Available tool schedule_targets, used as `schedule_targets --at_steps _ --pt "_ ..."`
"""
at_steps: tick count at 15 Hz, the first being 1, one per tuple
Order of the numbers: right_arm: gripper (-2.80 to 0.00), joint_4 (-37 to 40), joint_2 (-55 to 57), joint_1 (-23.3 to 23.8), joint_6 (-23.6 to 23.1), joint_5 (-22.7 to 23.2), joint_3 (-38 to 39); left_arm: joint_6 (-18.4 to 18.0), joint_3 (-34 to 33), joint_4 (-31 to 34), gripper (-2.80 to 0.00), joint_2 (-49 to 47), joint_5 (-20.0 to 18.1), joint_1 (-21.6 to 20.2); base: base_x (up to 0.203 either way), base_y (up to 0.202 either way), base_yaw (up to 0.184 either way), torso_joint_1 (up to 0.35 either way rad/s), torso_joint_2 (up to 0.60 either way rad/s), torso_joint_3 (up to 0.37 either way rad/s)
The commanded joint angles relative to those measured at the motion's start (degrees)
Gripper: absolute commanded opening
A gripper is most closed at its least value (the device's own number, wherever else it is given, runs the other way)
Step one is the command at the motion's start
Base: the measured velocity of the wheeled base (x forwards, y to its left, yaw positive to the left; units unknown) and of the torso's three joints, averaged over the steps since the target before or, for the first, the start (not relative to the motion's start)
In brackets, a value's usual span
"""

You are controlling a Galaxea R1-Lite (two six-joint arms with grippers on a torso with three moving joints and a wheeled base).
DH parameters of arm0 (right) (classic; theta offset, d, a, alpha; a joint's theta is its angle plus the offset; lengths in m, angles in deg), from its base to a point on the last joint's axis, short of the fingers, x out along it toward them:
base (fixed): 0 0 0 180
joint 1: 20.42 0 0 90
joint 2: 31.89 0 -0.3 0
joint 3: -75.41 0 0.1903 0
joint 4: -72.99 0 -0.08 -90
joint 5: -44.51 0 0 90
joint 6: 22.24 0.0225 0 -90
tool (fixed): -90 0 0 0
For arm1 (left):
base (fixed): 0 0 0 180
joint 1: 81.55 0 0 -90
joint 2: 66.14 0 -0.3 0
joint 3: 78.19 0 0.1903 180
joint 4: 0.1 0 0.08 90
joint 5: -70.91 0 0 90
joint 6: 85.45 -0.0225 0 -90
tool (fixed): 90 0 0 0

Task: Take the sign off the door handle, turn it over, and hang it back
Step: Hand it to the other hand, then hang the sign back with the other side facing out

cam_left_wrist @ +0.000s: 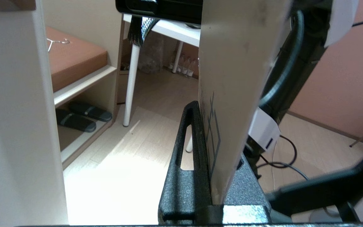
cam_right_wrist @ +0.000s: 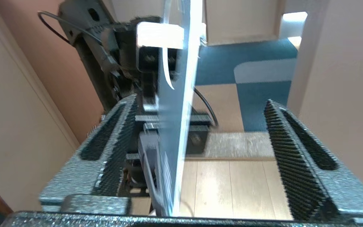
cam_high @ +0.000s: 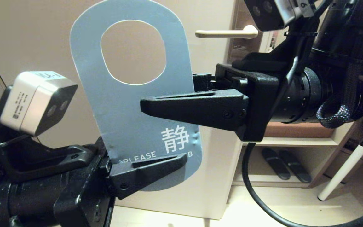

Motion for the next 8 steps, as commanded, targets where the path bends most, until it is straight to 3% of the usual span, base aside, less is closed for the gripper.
schedule_targets --at_steps 1,8 --pt "0.0 -0.2 -2.3 0.9 0.1 0.3 2.4 0.1 -1.3 -0.2 -2.8 1.6 -0.2 -0.2 0.0 0.0 0.0 0.0 0.0 0.0" --pt "0.0 -0.1 -8.8 5.9 0.2 0.3 8.5 0.0 -4.9 -0.2 -2.8 5.2 0.2 -1.6 0.0 0.0 0.0 0.0 0.0 0.0"
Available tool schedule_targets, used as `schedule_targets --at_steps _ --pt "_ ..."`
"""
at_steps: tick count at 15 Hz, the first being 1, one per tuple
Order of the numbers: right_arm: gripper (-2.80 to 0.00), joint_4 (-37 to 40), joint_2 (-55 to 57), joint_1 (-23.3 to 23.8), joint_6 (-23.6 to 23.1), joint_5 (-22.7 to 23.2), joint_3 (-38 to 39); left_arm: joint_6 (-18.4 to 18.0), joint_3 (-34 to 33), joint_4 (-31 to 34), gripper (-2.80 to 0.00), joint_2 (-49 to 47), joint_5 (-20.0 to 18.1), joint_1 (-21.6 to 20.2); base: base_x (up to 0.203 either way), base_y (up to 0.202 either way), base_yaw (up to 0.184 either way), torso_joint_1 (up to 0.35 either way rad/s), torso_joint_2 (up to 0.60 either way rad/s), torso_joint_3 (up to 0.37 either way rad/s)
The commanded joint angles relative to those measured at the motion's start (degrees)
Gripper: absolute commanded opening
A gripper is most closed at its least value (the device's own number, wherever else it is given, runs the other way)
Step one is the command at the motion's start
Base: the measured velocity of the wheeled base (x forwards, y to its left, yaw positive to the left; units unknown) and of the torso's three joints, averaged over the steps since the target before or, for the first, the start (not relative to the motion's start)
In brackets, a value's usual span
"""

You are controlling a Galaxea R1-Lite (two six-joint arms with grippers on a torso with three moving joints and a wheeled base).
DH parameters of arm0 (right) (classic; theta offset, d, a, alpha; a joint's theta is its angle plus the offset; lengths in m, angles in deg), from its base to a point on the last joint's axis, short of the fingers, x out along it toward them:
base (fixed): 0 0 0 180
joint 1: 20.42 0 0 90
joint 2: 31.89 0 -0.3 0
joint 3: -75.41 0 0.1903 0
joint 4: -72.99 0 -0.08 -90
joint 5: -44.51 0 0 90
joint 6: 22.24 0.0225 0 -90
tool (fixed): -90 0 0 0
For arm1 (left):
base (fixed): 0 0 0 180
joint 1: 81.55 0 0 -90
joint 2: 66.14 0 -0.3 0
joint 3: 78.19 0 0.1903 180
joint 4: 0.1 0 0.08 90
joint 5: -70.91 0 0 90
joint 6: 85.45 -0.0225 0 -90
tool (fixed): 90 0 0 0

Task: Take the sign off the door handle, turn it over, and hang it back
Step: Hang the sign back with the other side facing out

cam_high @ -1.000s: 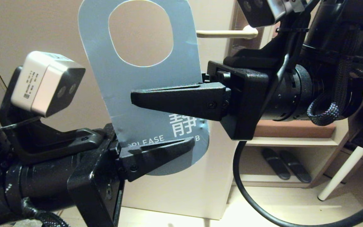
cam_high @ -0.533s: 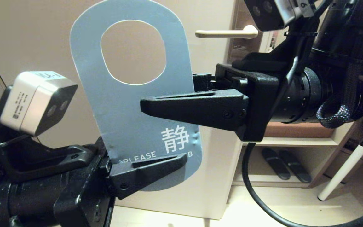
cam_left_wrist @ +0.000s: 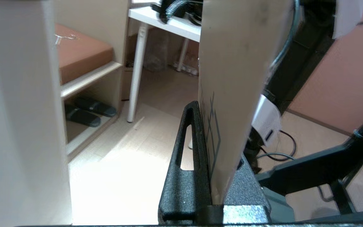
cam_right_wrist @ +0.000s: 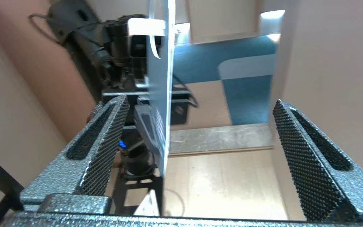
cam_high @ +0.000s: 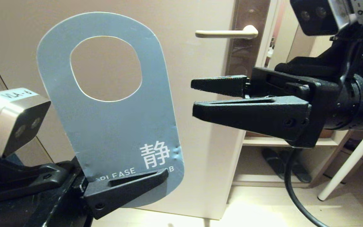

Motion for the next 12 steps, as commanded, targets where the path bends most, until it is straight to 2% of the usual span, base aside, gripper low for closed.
schedule_targets --at_steps 1,5,6,9,10,12 --pt "0.0 -0.2 -2.1 2.3 0.0 0.3 1.5 0.0 -0.2 -0.3 -2.8 0.7 -0.1 -0.8 0.0 0.0 0.0 0.0 0.0 0.0" --pt "0.0 -0.3 -4.6 10.7 -0.4 -0.1 4.9 0.0 -0.5 -0.3 -2.8 1.5 -0.1 -2.5 0.0 0.0 0.0 0.0 0.0 0.0" --pt "0.0 -0.3 -5.3 12.9 -0.5 -1.9 6.3 -0.1 -0.8 -0.3 -2.8 1.8 -0.1 -2.8 0.0 0.0 0.0 0.0 0.0 0.0" --pt "0.0 -1.8 -6.8 18.1 -2.8 -14.3 11.9 -0.1 -2.5 -0.3 -2.8 3.2 -0.1 -3.1 0.0 0.0 0.0 0.0 0.0 0.0" --pt "-2.8 -2.9 -7.6 20.2 -4.1 -16.6 14.3 -0.1 -3.2 -0.3 -2.8 3.9 -0.1 -3.2 0.0 0.0 0.0 0.0 0.0 0.0" --pt "-2.8 -4.9 -8.9 23.7 -5.8 -21.9 17.7 0.0 -3.7 -0.2 -2.8 5.5 -0.1 -4.4 0.0 0.0 0.0 0.0 0.0 0.0"
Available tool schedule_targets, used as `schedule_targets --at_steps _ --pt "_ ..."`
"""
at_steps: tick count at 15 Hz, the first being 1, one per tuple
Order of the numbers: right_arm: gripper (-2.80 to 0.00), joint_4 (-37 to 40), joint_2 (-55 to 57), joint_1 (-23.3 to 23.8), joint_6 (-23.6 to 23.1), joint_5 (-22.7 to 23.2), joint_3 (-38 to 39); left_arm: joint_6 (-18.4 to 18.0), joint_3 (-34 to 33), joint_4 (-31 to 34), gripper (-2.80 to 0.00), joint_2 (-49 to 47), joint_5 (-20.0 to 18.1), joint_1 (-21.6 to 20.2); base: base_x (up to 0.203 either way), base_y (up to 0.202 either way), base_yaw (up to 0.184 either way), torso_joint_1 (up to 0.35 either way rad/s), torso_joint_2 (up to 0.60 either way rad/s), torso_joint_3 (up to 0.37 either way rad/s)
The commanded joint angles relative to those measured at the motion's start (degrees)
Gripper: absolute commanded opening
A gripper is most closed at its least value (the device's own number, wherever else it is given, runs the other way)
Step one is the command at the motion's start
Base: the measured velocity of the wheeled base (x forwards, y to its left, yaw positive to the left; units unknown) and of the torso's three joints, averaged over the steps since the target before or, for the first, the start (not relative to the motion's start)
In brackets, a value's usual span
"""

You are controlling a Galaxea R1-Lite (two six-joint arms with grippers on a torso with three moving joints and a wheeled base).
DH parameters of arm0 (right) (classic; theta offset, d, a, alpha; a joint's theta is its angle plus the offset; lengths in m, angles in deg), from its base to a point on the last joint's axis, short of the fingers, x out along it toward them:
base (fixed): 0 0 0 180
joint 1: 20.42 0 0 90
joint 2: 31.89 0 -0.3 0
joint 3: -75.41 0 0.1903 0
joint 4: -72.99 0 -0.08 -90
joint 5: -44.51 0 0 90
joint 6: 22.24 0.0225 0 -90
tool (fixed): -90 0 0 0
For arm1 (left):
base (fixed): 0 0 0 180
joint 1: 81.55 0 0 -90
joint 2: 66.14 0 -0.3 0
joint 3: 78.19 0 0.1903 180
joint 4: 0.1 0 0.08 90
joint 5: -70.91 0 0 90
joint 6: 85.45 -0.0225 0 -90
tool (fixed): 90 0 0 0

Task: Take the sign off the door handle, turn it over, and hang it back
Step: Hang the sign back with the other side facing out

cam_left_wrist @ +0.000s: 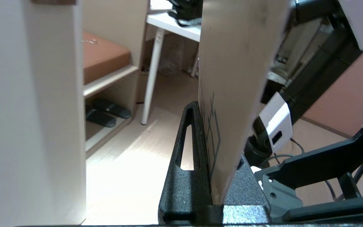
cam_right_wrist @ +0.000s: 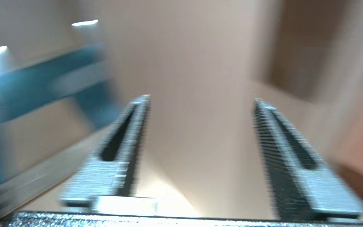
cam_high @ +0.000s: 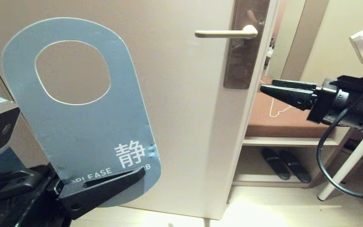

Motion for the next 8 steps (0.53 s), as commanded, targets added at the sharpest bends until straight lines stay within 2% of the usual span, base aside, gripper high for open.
schedule_targets --at_steps 1,3,6,8 --pt "-2.8 -0.8 -1.8 2.4 -0.8 -6.1 2.8 0.2 -0.6 -0.1 -2.8 2.1 -0.1 -1.0 0.0 0.0 0.0 0.0 0.0 0.0" --pt "-2.8 -1.0 -3.8 4.0 -1.2 -14.5 4.6 0.3 -1.9 0.1 -2.8 4.5 -0.1 -2.2 0.0 0.0 0.0 0.0 0.0 0.0" --pt "-2.8 -1.2 -8.1 7.6 -1.5 -19.1 8.0 0.3 -3.8 0.9 -2.8 8.6 -0.2 -5.0 0.0 0.0 0.0 0.0 0.0 0.0" --pt "-2.8 -1.4 -12.5 8.4 -1.6 -22.3 12.6 0.2 -3.9 3.1 -2.8 12.0 -0.2 -5.4 0.0 0.0 0.0 0.0 0.0 0.0"
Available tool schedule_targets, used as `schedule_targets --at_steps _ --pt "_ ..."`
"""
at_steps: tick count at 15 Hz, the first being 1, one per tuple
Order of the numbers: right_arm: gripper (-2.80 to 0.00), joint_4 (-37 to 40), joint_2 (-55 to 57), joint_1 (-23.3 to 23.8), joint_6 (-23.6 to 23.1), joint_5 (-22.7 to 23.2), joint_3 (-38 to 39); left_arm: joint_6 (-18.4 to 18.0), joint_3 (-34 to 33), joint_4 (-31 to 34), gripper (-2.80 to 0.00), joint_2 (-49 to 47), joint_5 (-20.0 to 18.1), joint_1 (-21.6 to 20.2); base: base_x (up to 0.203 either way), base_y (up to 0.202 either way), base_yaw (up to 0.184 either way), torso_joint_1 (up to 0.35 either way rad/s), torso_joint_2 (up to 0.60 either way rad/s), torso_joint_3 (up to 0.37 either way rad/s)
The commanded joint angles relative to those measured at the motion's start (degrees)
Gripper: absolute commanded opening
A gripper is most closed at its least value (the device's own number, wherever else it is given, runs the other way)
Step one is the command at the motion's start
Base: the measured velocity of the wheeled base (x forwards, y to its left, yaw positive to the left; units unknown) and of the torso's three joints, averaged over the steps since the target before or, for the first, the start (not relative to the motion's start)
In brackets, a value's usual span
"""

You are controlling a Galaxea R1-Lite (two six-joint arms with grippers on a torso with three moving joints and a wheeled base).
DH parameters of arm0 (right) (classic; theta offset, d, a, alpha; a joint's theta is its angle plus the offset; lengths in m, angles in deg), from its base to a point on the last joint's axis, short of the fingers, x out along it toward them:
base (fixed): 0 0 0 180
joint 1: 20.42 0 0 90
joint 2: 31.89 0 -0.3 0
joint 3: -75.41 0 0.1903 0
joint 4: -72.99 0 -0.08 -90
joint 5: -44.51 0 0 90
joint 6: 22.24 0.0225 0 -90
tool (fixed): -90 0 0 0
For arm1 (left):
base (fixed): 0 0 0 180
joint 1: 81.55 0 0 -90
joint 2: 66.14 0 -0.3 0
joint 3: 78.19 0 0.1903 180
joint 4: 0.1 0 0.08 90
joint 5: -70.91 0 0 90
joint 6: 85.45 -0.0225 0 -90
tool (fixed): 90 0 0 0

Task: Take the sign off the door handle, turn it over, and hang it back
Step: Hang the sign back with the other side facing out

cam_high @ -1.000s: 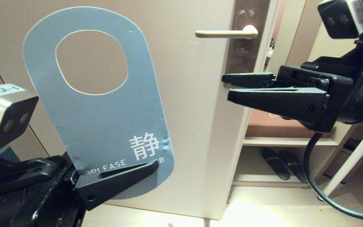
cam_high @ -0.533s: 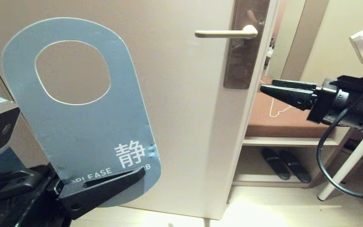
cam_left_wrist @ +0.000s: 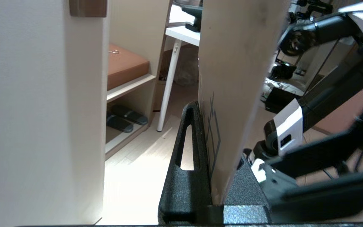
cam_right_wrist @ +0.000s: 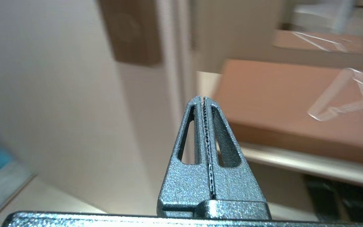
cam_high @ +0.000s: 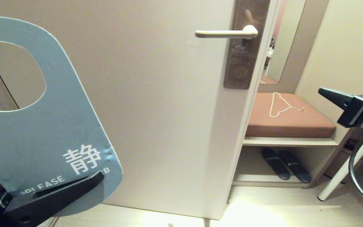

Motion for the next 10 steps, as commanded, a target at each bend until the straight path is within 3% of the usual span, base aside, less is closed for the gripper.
schedule_targets --at_steps 1,4,6,8,10 --pt "-2.8 -0.4 -6.2 0.6 0.0 -1.8 4.8 0.0 -0.1 1.5 -2.8 4.5 -0.1 -0.3 0.0 0.0 0.0 0.0 0.0 0.0" --pt "-2.8 -0.4 -15.1 1.7 -0.1 -6.6 13.3 -0.6 -0.2 8.0 -2.8 11.6 -0.1 -1.0 0.0 0.0 0.0 0.0 0.0 0.0" --pt "-2.8 0.0 -21.6 5.7 -0.8 -7.7 18.3 -1.6 -0.1 13.2 -2.8 16.7 -0.1 -1.9 0.0 0.0 0.0 0.0 0.0 0.0" --pt "-2.8 1.1 -27.9 9.4 -2.4 -7.3 22.4 -2.1 0.1 17.3 -2.8 21.0 -0.1 -2.1 0.0 0.0 0.0 0.0 0.0 0.0" --pt "-2.8 4.2 -35.1 10.3 -3.2 -3.7 25.4 -2.3 0.2 19.3 -2.8 24.1 -0.1 -2.2 0.0 0.0 0.0 0.0 0.0 0.0"
